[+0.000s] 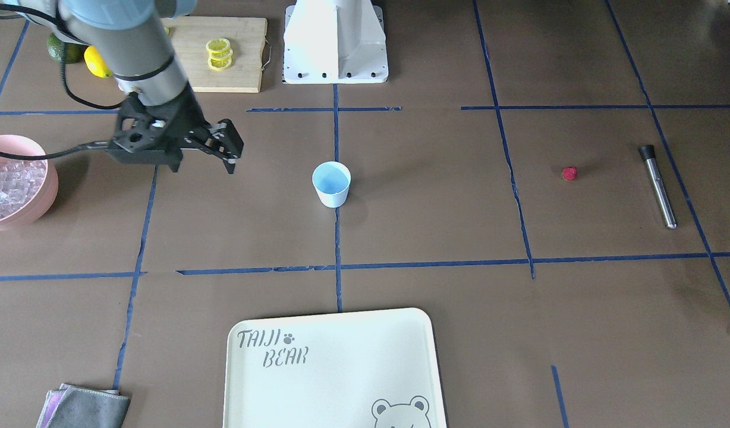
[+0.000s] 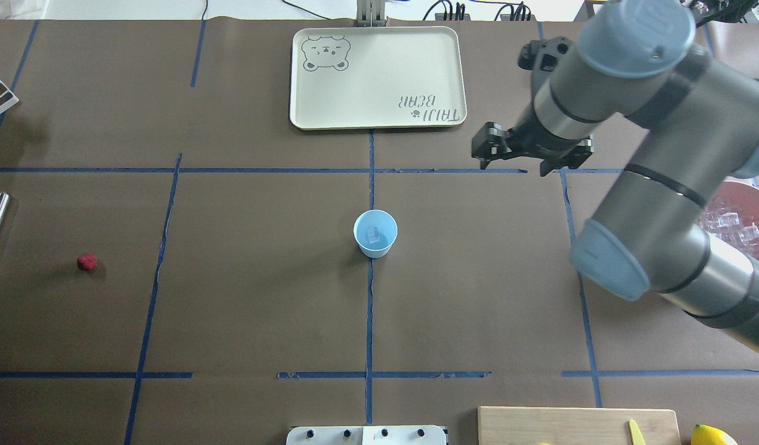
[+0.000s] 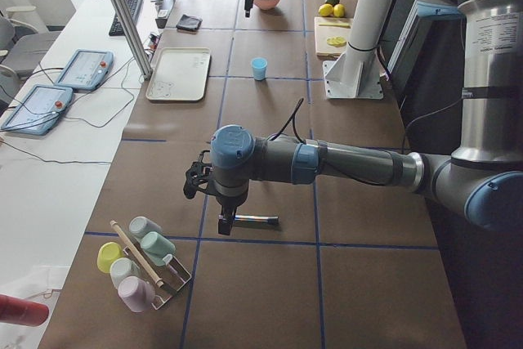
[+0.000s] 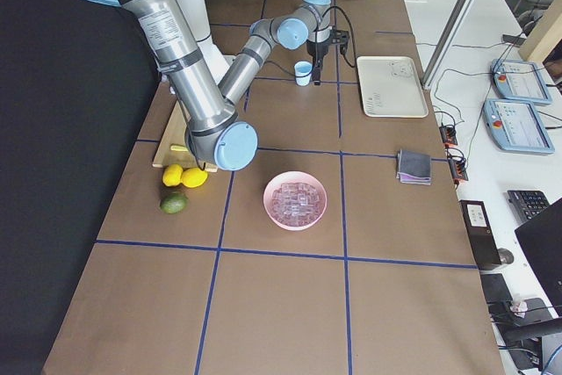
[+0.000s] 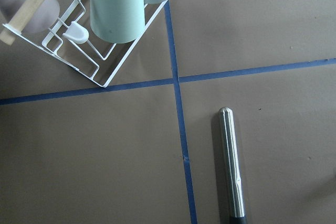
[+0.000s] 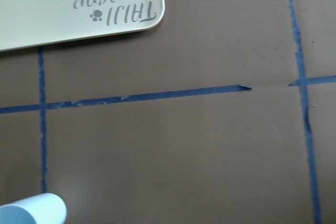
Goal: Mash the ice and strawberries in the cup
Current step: 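Move the right gripper back toward the pink bowl, then lower the right gripper into the bowl and grasp another ice cube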
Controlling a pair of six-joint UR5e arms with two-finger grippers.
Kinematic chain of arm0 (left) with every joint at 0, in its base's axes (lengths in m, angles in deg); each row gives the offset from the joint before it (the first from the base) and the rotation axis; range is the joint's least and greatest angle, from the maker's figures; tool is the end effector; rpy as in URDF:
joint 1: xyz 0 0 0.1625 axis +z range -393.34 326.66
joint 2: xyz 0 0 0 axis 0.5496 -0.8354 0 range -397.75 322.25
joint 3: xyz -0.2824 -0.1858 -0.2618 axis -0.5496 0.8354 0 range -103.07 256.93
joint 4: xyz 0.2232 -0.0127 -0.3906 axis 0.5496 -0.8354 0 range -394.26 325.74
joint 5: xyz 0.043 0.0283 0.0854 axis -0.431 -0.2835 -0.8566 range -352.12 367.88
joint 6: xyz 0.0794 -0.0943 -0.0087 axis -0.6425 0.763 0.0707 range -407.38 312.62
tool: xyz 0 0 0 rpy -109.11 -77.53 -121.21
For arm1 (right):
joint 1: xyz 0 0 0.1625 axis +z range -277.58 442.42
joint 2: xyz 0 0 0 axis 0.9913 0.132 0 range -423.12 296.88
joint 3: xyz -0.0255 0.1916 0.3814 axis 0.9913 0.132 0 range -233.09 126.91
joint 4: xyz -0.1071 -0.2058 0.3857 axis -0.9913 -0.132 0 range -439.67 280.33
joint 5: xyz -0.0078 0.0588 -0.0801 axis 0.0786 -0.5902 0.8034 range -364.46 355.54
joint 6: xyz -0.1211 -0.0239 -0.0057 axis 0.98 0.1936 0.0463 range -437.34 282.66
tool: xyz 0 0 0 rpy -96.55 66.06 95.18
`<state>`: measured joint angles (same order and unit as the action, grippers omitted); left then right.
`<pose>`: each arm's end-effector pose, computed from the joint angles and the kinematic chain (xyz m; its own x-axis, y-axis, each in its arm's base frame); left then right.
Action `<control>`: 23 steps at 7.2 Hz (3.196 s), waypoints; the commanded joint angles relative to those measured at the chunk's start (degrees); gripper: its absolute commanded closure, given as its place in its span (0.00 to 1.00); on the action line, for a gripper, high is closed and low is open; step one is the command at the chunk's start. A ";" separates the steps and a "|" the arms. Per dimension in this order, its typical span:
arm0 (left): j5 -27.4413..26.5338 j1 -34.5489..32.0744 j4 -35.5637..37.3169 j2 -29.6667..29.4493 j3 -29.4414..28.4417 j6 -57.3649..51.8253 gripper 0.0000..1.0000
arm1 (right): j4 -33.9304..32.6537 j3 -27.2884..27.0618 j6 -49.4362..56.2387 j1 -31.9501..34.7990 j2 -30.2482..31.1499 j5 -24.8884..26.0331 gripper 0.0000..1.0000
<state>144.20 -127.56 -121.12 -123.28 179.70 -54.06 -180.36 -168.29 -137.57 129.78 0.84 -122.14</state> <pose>-0.0805 -0.4944 0.6027 0.6973 0.1295 -0.7050 -0.0078 0.9849 0.1731 -0.3531 -0.4955 0.2298 0.6687 0.0771 0.7395 -0.1325 0.9910 0.0165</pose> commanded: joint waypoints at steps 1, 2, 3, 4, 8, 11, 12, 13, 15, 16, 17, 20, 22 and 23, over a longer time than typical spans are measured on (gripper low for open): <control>0.00 -0.09 0.03 0.44 0.85 0.00 0.00 | 0.41 -5.98 13.75 8.15 13.58 -7.01 0.01; 0.00 0.00 0.03 1.40 2.16 0.26 0.00 | 2.68 -7.13 19.91 11.92 19.91 -7.39 0.01; 0.00 0.00 -0.06 2.28 3.22 1.40 0.00 | 7.49 -7.06 22.58 14.57 25.55 -7.66 0.01; 0.00 0.00 -0.06 2.47 3.40 1.49 0.00 | 14.84 -6.53 27.05 16.34 33.09 -7.66 0.01; 0.00 0.00 0.03 2.47 3.40 1.49 0.00 | 26.96 4.97 28.32 17.68 36.51 -7.75 0.02; 0.00 0.00 0.03 2.47 3.40 1.49 0.00 | 26.96 10.87 28.67 17.76 34.57 -7.83 0.12; 0.00 0.00 0.03 2.47 3.58 1.49 0.00 | 27.05 10.87 29.11 17.76 35.18 -7.92 0.18; 0.00 0.00 0.03 2.47 3.58 1.49 0.00 | 27.05 11.05 29.64 17.76 35.18 -7.75 0.20; 0.09 0.00 0.03 2.47 3.58 1.49 0.00 | 27.05 11.75 30.86 17.76 35.27 -7.57 0.22; 0.00 0.00 0.03 2.47 3.58 1.49 0.00 | 27.05 12.28 30.96 17.68 35.01 -7.48 0.24; 0.09 0.00 -0.06 2.56 3.58 1.49 0.00 | 27.05 13.24 30.96 17.68 34.66 -7.57 0.24; 0.00 0.00 -0.06 2.47 3.67 1.49 0.00 | 27.05 13.69 30.96 17.59 34.74 -7.75 0.24; 0.00 0.00 0.03 2.47 4.02 1.49 0.00 | 26.78 13.77 30.96 17.50 35.01 -7.75 0.30; 0.00 0.00 0.03 2.47 4.11 1.49 0.00 | 26.70 13.77 30.96 17.50 35.09 -7.83 0.31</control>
<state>144.20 -127.56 -121.13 -120.81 183.66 -52.56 -153.53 -154.54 -106.61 147.31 35.81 -129.88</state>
